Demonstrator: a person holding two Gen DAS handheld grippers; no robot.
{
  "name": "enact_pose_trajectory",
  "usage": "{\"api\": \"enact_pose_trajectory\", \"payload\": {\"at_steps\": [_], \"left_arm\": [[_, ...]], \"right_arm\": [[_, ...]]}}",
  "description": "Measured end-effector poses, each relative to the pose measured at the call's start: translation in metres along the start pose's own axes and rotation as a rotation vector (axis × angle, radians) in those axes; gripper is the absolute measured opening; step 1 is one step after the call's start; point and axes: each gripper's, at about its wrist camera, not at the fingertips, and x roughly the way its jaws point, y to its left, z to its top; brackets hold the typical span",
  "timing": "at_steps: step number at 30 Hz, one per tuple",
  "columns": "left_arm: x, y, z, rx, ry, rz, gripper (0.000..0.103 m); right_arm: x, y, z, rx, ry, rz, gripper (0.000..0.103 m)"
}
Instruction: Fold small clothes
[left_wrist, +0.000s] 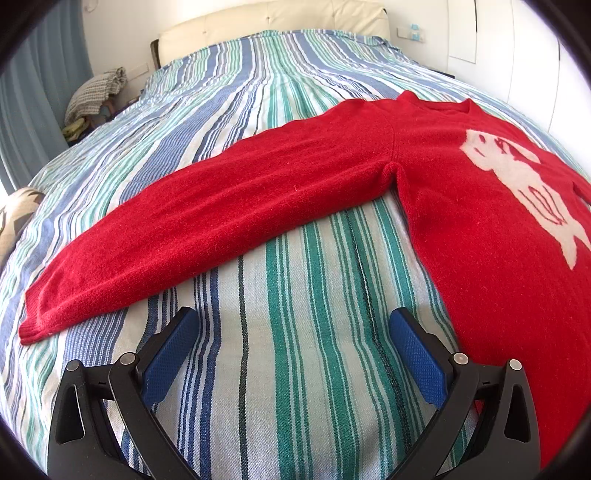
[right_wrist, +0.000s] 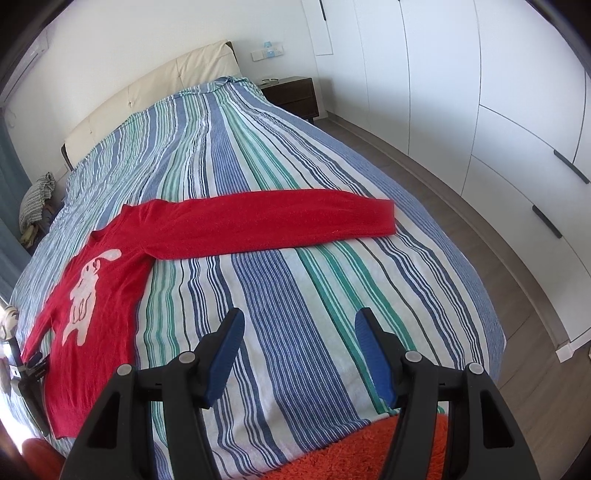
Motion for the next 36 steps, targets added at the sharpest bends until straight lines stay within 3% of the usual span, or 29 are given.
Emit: {"api": "enact_pose_trajectory", "payload": {"at_steps": [16,32,36], "left_arm": [[0.0,0.0,0.0,0.0,0.0,0.0,0.103],[-0.001,-0.002,-0.001,0.007,-0.001,0.008,0.103],[-0.001,-0.001,-0.001,0.005,0.0,0.003,0.103]], "right_arm": [[-0.02,-0.024,-0.003,0.132,-0.083,0.055,0.062],[-0.023,-0.038,-0.006,0.203,-0.09,0.087,0.062],[-0.008,-0.041,-0.004,0.249,-0.031,0.129,0.062]]}}
